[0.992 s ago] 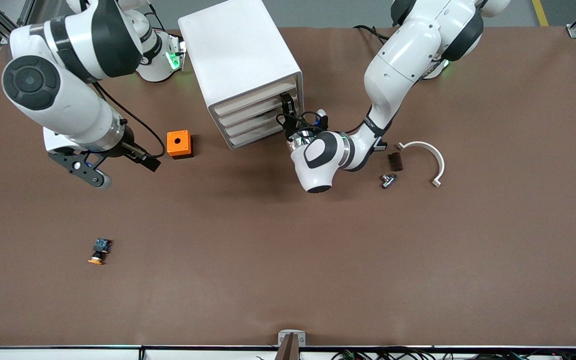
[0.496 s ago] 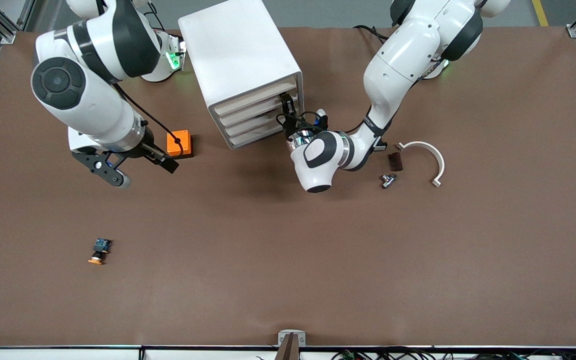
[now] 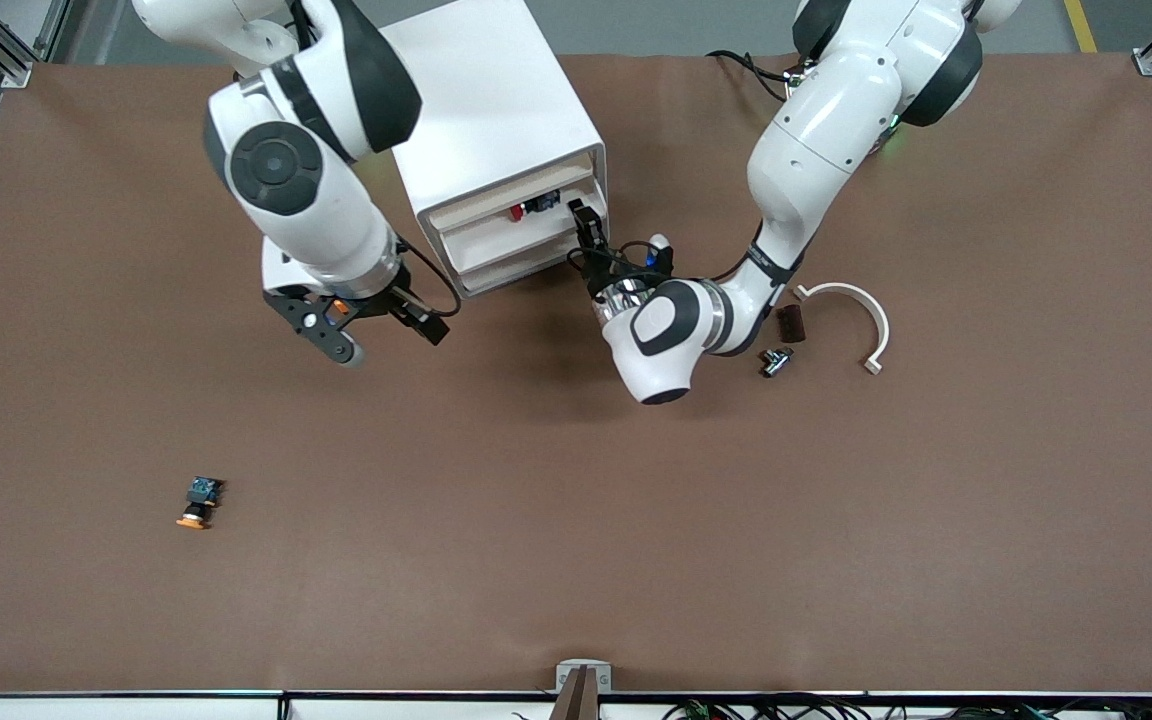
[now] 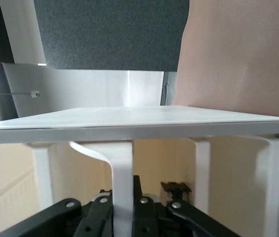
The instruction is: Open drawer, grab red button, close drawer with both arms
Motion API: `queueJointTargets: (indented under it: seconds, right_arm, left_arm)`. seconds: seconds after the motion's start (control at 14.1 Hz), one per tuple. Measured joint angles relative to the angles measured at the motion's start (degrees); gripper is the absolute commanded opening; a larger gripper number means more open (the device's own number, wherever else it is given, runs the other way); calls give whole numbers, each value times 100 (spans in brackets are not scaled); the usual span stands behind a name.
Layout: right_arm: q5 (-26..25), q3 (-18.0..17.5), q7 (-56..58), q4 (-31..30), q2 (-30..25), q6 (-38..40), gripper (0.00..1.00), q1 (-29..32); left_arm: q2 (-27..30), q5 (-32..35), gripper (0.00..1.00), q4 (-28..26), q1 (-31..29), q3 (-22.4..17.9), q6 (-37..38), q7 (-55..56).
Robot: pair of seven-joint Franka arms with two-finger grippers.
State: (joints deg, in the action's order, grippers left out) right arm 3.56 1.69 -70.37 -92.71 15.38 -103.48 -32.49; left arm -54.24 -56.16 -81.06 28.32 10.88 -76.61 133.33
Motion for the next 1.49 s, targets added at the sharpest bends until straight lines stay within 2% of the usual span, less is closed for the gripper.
queueJointTargets:
  seconds: [0.35,0.64,0.78,0.85,0.92,0.99,1.13,1.28,1.49]
  right_arm:
    - [2,-3,-1048,-11,450,-597,100,-605]
    - [2,-2,-1488,-15,665,-682,100,-916]
    - [9,-4,-1608,-33,712,-675,100,-1039]
    - [25,-5,-1701,-42,728,-675,100,-1113]
    - [39,-5,-1821,-50,739,-677,100,-1201]
    - [49,-6,-1922,-56,742,-680,100,-1286]
    - [54,-6,-2067,-58,742,-682,100,-1419]
    - [59,-4,-2193,-62,742,-682,100,-1498]
    - [61,-5,-2451,-89,758,-688,100,-1652]
  left_arm:
    - [0,-84,11,20,-492,-4,-112,0]
    - [2,-130,14,47,-806,-1,-307,0]
    - [2,-130,18,73,-872,-1,-356,0]
    - [2,-130,28,76,-876,-1,-381,0]
    - [2,-130,46,80,-875,0,-393,0]
    - [2,-130,68,88,-877,-1,-438,-17]
    - [4,-130,88,158,-898,-1,-518,-382]
    - [14,-130,99,274,-929,-1,-522,-1223]
    - [47,-129,99,452,-1010,-1,-520,-2539]
